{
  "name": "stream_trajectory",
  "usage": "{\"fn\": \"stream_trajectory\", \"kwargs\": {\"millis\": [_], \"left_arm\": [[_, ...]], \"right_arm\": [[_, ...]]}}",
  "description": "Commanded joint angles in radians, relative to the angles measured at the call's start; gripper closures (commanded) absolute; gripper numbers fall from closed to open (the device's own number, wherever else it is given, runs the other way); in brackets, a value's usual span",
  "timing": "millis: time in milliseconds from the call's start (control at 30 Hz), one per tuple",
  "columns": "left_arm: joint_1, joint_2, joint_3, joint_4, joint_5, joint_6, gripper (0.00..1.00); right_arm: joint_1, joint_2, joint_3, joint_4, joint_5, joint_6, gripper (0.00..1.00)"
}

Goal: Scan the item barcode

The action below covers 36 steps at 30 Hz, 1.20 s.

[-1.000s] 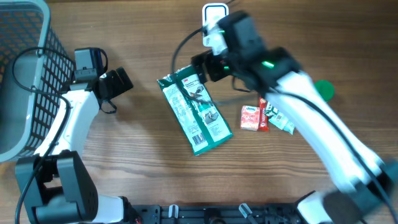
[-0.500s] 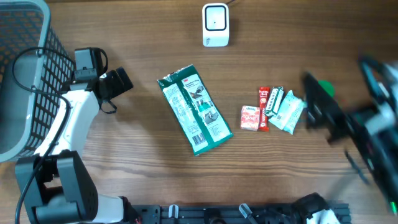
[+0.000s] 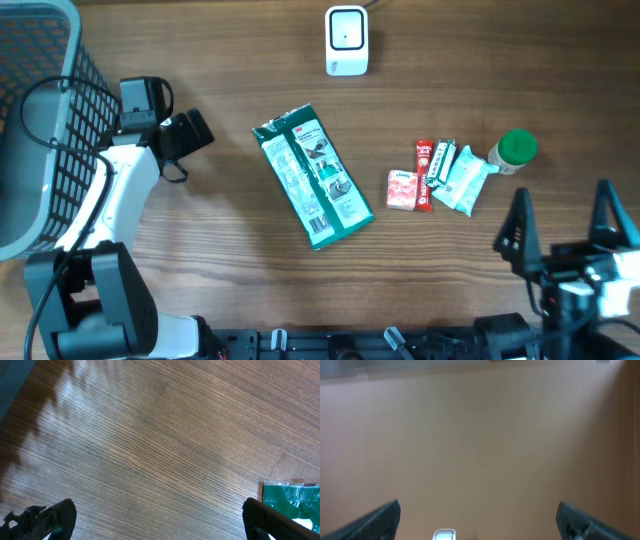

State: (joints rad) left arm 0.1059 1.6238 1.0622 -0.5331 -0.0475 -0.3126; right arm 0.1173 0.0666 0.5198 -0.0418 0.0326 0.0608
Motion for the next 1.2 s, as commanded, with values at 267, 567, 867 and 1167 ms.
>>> {"fn": "stream_trajectory", "kwargs": {"millis": [267, 567, 867, 1167], "left_arm": [[0.002, -0.006, 0.01, 0.002, -0.01, -0.006, 0.0], [0.002, -0.006, 0.01, 0.002, -0.01, -0.006, 0.0], [0.002, -0.006, 0.01, 0.002, -0.01, -0.006, 0.0], [0.002, -0.006, 0.01, 0.002, -0.01, -0.006, 0.0]], "right_arm": [[-0.073, -0.063, -0.442, 0.318, -0.029, 0.156, 0.0], [-0.073, -0.063, -0.515, 0.152, -0.01, 0.117, 0.0], [-0.073, -0.063, -0.515, 0.05, -0.018, 0.089, 0.0], [-0.073, -0.063, -0.515, 0.05, -0.018, 0.088, 0.0]]}}
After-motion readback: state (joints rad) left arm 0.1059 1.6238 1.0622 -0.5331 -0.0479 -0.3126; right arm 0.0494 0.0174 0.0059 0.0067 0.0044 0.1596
